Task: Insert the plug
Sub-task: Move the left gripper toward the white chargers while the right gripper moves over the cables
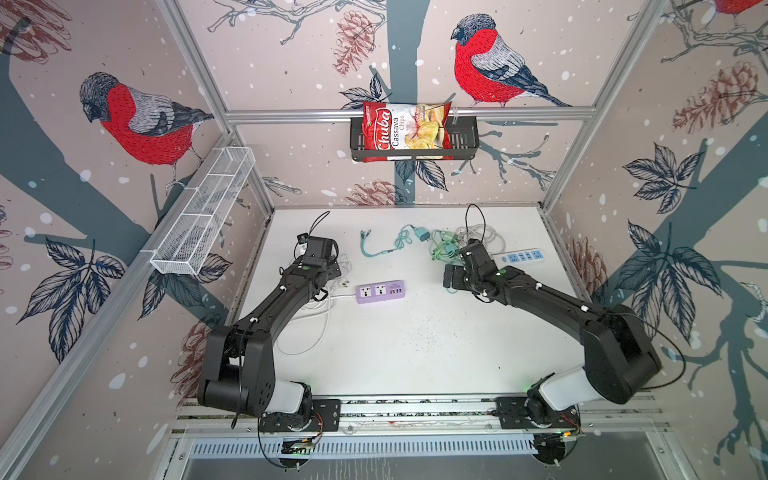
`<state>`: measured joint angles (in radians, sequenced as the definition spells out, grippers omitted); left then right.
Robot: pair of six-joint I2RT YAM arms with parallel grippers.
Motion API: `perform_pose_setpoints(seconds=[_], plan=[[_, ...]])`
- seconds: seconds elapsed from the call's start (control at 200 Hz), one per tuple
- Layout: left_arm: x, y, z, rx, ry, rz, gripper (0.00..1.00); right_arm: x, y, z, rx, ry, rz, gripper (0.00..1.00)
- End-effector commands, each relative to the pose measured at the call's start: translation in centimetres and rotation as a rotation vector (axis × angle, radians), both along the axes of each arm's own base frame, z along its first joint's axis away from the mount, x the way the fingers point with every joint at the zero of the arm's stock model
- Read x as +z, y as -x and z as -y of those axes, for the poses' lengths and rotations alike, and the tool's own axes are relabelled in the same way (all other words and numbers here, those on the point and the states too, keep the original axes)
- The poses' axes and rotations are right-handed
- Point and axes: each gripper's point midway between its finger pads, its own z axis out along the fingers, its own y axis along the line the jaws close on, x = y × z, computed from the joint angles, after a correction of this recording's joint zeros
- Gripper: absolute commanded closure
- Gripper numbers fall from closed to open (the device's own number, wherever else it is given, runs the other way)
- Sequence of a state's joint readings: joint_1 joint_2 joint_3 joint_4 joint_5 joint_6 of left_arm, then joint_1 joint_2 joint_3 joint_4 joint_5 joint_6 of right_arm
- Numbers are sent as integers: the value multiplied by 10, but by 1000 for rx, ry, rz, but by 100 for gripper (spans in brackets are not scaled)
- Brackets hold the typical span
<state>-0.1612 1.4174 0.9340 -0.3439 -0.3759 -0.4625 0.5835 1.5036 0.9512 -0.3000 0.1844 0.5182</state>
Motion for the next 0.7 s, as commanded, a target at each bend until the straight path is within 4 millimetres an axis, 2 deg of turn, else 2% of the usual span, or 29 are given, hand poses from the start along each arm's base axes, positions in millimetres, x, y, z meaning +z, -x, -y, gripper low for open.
perform_pose_setpoints(seconds=[0.0, 0.185, 0.37, 0.59, 0.695], plan=[[10, -4, -11, 8, 2, 25, 6, -1, -1, 1, 16, 28, 1, 0], [18, -10, -27, 35, 39, 56, 6, -2, -3, 1, 23, 39, 0, 0], [11, -16, -33, 47, 49, 52, 7, -5, -3, -4, 40, 27, -18, 0], [0, -26, -43, 62, 57, 32, 7, -17, -1, -28, 99, -16, -50, 1], [-9, -29, -48, 69, 64, 14, 6, -23, -2, -51, 122, -34, -62, 2]])
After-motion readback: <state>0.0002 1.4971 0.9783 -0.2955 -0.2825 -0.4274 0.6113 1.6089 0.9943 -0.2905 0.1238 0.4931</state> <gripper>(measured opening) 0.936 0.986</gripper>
